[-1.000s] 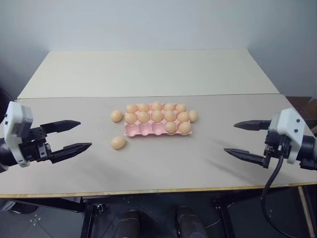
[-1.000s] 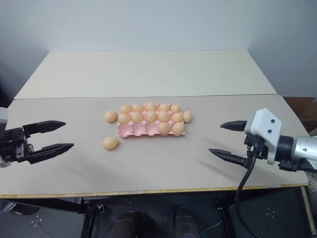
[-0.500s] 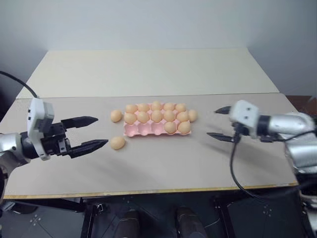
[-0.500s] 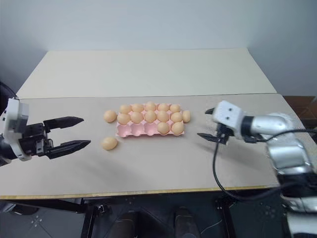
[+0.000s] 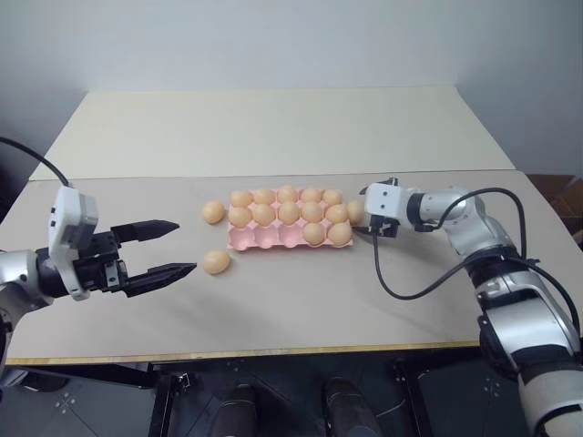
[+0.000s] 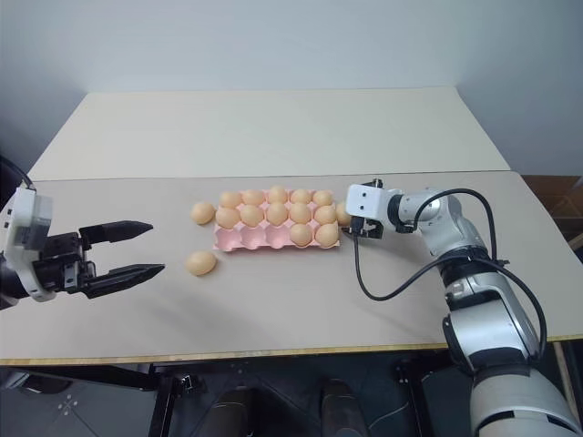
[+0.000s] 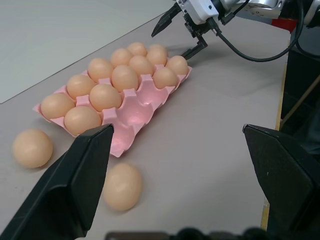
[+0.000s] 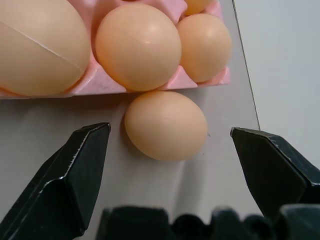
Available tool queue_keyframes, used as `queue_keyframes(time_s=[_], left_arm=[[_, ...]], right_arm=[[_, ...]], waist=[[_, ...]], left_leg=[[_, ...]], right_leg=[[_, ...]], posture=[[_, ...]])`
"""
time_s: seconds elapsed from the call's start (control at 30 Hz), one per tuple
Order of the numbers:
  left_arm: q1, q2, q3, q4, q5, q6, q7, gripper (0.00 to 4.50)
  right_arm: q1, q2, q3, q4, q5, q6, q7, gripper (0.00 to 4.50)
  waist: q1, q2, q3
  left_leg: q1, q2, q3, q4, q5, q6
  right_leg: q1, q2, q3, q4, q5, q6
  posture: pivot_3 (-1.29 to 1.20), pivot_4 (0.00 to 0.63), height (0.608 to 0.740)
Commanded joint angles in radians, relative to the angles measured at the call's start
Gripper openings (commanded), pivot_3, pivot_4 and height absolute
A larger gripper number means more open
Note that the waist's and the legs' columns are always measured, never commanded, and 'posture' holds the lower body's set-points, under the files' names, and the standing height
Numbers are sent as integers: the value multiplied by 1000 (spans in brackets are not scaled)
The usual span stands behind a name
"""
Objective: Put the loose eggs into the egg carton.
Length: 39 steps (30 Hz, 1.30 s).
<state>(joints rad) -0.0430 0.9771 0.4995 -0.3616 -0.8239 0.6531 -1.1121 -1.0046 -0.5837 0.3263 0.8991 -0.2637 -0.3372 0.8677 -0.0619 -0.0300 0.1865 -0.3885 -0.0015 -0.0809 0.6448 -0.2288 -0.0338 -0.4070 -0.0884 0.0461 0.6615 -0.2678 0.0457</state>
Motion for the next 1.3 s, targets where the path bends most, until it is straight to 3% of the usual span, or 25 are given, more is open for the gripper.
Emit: queue_keyframes(time_s=[0.03, 0.2, 0.3, 0.43, 0.5, 0.73, 0.93, 1.13, 1.3], left_arm=[[5, 11, 45, -29, -1, -26, -7, 4500], [29, 2, 59, -48, 2, -31, -4, 4500], [36, 1, 60, -50, 9, -37, -2, 4500], [41, 7, 62, -45, 10, -45, -3, 4500], [44, 8, 60, -41, 14, -48, -6, 4500], [27, 10, 33, -28, 23, -58, -9, 4500], [-11, 16, 2, 7, 36, -64, -33, 4500], [-59, 23, -39, 42, 48, -65, -61, 4500], [-89, 29, -61, 57, 52, -64, -79, 4500]], right_arm=[[-57, 17, 9, 83, -42, -71, -49, 4471], [-101, 63, 16, 192, -64, -87, -72, 4471], [-112, 69, 20, 224, -81, -110, -78, 3886], [-113, 71, 1, 238, -67, -108, -53, 2569], [-104, 61, -2, 229, -75, -91, -83, 2292], [-54, -46, -29, 90, -66, -2, -65, 2221], [67, -149, -136, -285, 17, 186, -24, 2221], [177, -52, -184, -820, 188, 512, 48, 2221], [185, 91, -106, -959, 235, 691, 49, 2221]], waist=[[-6, 0, 0], [-8, 0, 0], [-9, 0, 0], [-9, 0, 0], [-9, 0, 0], [-2, 1, 0], [-6, 1, 0], [-17, 1, 1], [-6, 1, 1]], left_leg=[[0, 0, 0, 0, 0, 0], [0, 0, 0, 0, 0, 0], [1, 0, 0, 0, 0, 0], [1, 0, 0, 0, 0, 0], [1, 0, 0, 0, 0, 0], [0, 0, -1, 0, 0, 0], [0, 0, 0, 0, 0, 0], [2, 3, 0, -1, 0, 0], [1, 2, 0, 0, 0, 0]], right_leg=[[0, 0, 0, 0, 0, 0], [0, 0, 0, 0, 0, 0], [0, 0, 0, 1, 0, 0], [0, 0, 0, 1, 0, 0], [0, 0, 0, 1, 0, 0], [0, 0, 0, 1, 0, 0], [0, 0, 0, 1, 0, 0], [0, 3, 2, 2, 0, 0], [0, 3, 2, 2, 0, 0]], posture=[[0, 150, 740], [0, 150, 740], [0, 150, 740], [0, 150, 740], [0, 150, 740], [0, 150, 740], [0, 150, 740], [0, 150, 740], [0, 150, 740]])
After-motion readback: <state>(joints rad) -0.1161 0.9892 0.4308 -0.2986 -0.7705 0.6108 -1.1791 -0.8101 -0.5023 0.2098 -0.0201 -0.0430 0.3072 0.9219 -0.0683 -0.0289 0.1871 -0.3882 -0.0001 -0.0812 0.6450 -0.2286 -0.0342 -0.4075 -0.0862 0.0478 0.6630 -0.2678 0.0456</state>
